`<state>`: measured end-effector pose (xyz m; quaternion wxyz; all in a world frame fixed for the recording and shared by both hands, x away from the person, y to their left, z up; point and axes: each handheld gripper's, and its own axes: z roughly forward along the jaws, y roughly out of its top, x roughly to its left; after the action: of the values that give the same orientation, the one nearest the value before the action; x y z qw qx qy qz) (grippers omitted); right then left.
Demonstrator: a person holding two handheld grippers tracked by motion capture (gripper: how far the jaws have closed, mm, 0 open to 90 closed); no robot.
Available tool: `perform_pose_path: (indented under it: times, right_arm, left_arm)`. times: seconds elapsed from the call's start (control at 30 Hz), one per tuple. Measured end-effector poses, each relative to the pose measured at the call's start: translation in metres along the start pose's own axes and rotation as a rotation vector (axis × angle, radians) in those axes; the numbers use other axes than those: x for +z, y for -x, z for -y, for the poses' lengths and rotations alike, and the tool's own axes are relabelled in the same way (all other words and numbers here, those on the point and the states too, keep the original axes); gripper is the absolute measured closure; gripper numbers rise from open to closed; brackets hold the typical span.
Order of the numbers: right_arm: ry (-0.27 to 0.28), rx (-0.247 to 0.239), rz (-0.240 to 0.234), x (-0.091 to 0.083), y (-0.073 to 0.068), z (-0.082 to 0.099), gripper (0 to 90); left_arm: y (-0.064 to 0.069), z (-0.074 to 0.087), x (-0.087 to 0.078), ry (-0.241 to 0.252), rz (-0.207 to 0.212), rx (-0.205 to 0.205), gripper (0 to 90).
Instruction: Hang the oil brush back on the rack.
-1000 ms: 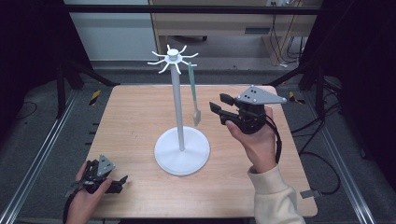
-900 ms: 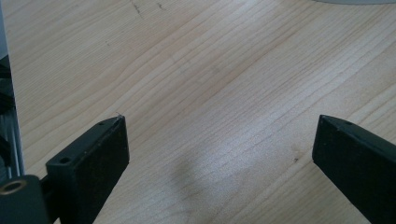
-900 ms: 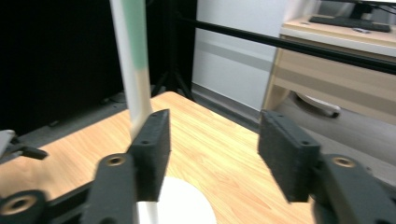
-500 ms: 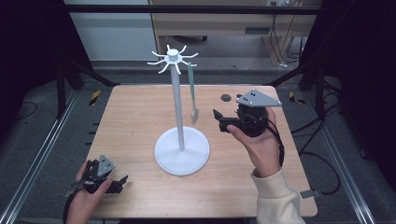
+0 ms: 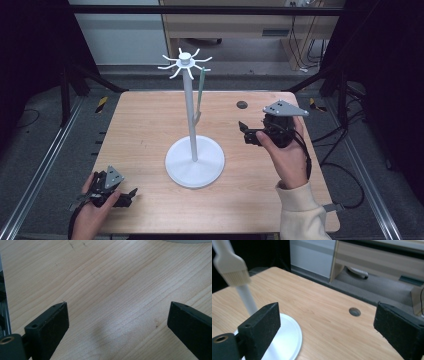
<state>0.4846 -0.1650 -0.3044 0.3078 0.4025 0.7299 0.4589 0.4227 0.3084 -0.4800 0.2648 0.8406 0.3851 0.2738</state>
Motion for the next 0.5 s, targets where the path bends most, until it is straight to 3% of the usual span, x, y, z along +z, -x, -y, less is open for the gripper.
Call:
perform_pose_path:
  times: [0.17,0.5]
  right_arm:
    - [-0.055,0.019,0.02,0.009,0.01,0.015,10.7]
    - [-0.092,0.042,0.078,0.015,0.034,0.037,10.9]
  left_arm:
    - [-0.001,0.001,-0.001,0.004,-0.002,-0.003,3.3]
    - [-0.002,0.001,-0.001,0.009,-0.001,-0.002,3.3]
